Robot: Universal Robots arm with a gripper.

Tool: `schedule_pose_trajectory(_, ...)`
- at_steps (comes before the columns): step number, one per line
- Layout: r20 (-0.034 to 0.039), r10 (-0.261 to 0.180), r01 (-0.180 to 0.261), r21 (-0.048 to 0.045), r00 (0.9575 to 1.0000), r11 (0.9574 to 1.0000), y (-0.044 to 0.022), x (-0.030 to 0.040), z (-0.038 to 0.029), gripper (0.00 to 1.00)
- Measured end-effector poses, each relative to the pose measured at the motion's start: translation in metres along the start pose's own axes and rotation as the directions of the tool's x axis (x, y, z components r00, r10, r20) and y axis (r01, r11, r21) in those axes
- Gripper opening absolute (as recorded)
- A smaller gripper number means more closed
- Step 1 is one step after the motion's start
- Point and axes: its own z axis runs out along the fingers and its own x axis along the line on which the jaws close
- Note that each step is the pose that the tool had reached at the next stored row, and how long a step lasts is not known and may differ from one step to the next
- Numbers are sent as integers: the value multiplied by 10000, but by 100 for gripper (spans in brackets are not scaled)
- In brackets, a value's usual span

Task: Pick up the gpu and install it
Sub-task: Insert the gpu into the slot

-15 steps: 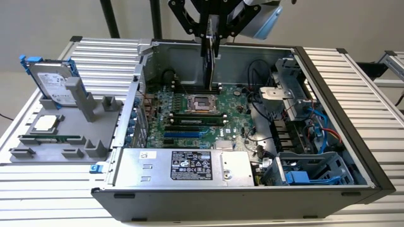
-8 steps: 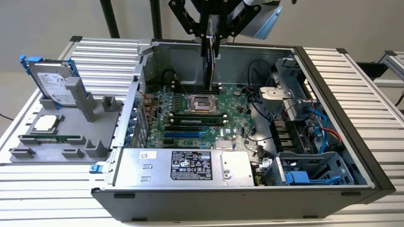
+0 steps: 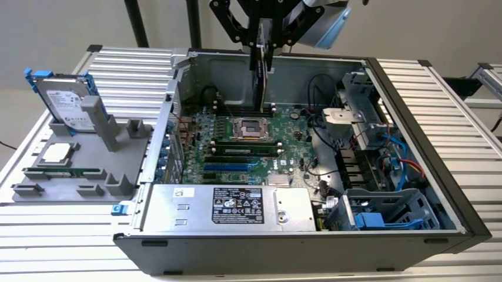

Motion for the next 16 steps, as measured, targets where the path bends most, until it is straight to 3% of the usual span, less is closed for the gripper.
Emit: schedule_pose_trajectory(16,-22,-459,459,-8,9989,9989,0,0,0,0)
